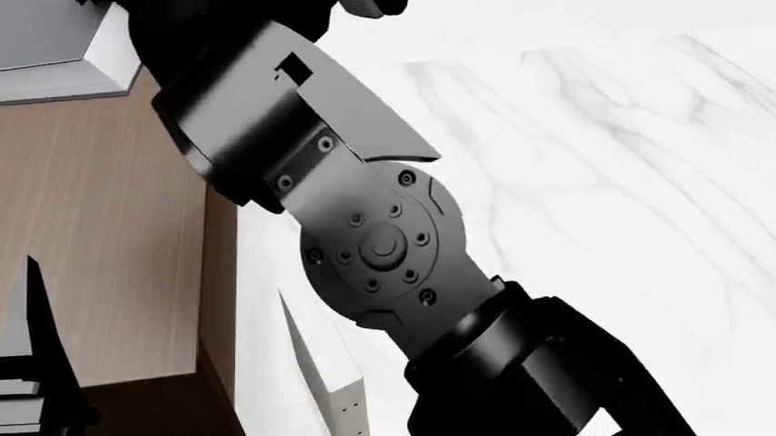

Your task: Pick up the book in the middle and place it on the cabinet shelf.

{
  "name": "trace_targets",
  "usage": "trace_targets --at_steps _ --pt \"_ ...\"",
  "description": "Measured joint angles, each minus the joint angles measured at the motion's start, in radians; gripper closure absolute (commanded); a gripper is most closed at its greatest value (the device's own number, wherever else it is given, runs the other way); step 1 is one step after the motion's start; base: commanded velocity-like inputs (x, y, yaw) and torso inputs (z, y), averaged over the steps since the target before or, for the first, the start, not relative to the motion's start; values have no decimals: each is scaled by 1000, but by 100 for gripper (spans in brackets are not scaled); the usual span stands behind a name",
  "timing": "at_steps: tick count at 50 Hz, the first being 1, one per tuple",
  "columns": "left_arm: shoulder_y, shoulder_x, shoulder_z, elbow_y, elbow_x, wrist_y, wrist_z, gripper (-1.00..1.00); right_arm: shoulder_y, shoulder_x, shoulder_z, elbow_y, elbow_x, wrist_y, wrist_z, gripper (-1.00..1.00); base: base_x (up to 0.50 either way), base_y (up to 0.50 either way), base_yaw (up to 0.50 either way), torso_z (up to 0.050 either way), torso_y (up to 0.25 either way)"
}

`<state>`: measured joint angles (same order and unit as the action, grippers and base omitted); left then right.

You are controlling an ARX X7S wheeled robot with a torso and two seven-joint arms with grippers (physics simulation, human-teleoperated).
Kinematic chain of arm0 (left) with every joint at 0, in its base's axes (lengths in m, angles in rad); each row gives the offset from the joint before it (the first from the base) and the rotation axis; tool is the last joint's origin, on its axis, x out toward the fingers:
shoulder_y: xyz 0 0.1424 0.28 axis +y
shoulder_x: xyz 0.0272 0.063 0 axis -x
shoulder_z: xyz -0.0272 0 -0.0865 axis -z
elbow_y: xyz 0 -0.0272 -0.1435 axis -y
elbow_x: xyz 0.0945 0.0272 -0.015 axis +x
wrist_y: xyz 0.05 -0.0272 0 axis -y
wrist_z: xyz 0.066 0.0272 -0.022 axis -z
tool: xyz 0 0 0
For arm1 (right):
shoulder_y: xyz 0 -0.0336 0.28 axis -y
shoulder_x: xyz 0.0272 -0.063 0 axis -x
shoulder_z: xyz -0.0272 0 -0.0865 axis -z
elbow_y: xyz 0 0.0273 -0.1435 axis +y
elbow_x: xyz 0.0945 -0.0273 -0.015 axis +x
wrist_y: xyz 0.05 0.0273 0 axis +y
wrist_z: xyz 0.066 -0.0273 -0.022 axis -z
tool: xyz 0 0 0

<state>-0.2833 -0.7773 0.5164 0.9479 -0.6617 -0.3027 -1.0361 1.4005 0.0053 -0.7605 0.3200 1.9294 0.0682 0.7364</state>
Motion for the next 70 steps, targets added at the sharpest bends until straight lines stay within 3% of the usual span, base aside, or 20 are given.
trace_targets --at_steps 24,44,56,70 --pt "-8 -8 2 7 -12 -6 -9 -100 56 -1 -344 18 234 -223 -106 100 0 0 0 0 1" --pt "-12 -9 6 7 -17 -1 -10 -100 169 -4 -722 31 552 -433 -263 100 0 0 0 1 1" --pt "-10 -11 7 3 -17 6 -10 -100 172 -4 -812 36 620 -474 -300 100 0 0 0 0 2" --pt "-11 -9 11 -3 -13 15 -8 -100 158 -5 -824 52 592 -466 -325 100 0 0 0 0 1"
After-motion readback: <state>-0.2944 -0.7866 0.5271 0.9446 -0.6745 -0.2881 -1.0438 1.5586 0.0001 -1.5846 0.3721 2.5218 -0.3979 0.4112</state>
